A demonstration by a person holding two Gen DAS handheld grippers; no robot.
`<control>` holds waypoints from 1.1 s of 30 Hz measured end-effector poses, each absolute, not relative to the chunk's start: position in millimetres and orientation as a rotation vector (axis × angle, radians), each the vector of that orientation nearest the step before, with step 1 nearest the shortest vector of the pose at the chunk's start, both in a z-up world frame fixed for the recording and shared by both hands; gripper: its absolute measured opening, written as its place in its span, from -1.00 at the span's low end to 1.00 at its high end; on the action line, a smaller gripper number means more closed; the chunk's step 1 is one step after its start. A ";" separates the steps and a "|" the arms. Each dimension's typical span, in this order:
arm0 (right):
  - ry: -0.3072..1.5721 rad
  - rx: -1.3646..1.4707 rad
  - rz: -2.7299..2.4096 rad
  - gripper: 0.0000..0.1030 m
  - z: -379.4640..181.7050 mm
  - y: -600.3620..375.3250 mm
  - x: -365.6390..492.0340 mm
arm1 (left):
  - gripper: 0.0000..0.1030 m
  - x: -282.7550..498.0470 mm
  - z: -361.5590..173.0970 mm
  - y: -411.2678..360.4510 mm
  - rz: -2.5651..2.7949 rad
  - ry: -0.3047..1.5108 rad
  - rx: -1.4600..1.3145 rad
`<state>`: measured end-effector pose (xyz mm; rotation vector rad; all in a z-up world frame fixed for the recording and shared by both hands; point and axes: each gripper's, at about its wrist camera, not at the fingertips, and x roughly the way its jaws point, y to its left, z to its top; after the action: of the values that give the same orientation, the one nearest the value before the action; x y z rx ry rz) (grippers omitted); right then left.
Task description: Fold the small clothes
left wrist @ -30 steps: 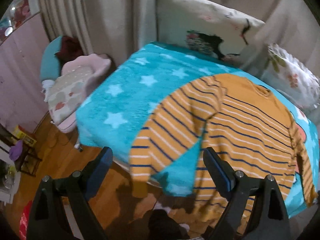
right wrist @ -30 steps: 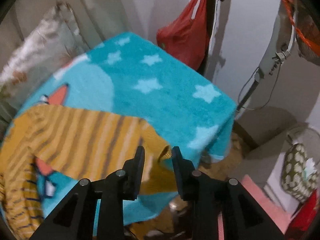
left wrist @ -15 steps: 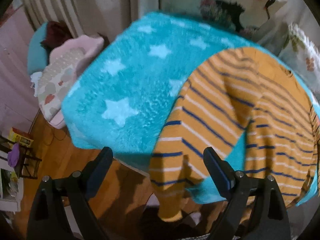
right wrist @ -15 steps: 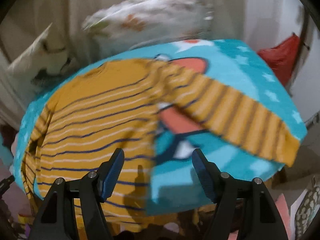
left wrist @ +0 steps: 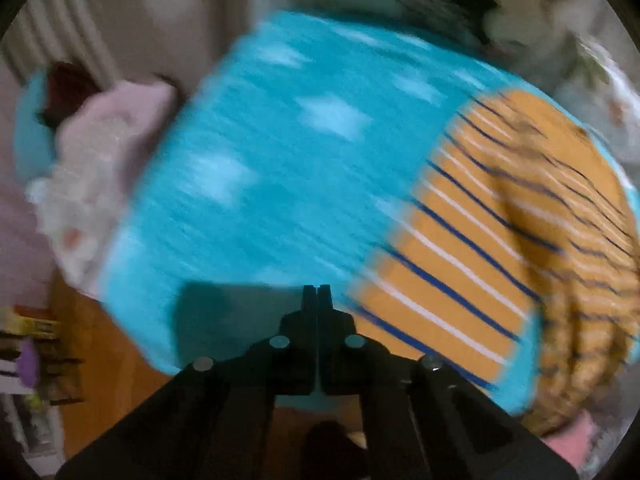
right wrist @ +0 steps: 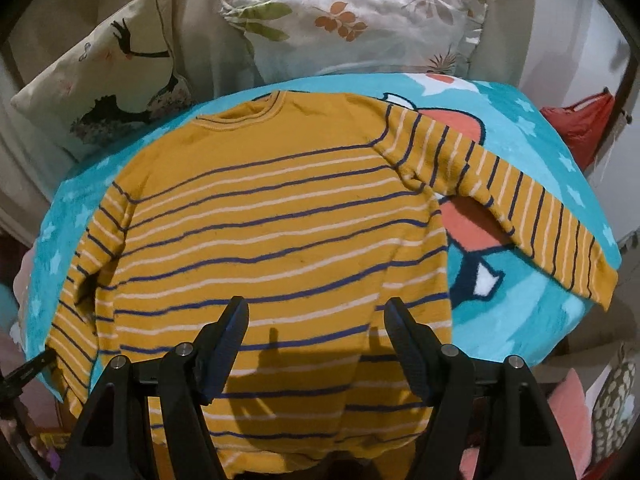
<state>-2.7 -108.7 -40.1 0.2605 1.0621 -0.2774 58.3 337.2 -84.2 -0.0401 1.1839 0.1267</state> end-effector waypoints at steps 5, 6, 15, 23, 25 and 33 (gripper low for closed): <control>1.061 0.303 -0.308 0.44 -43.0 -104.1 -8.7 | -0.99 84.7 -60.0 409.2 0.275 1.132 -0.041; 1.064 0.312 -0.308 0.44 -44.0 -103.1 -10.0 | -0.99 87.3 -53.7 418.9 0.272 1.119 -0.050; 1.085 0.307 -0.274 0.44 -48.5 -70.4 -1.4 | 0.29 65.3 -61.2 358.8 -0.023 1.115 -0.081; 1.096 0.281 -0.280 0.44 -47.7 -56.1 1.6 | -0.67 52.8 -106.0 279.4 -0.200 1.215 0.012; 1.095 0.277 -0.291 0.44 -46.7 -56.6 0.3 | -0.90 56.6 -111.0 279.5 -0.189 1.251 0.030; 1.100 0.315 -0.342 0.44 -50.9 -76.2 -11.2 | -0.90 99.1 -80.3 362.6 0.046 1.182 -0.053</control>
<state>-11.2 -76.2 -50.9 0.3155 1.0995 -0.3417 99.1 362.6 -80.3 -0.0534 1.1824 0.0464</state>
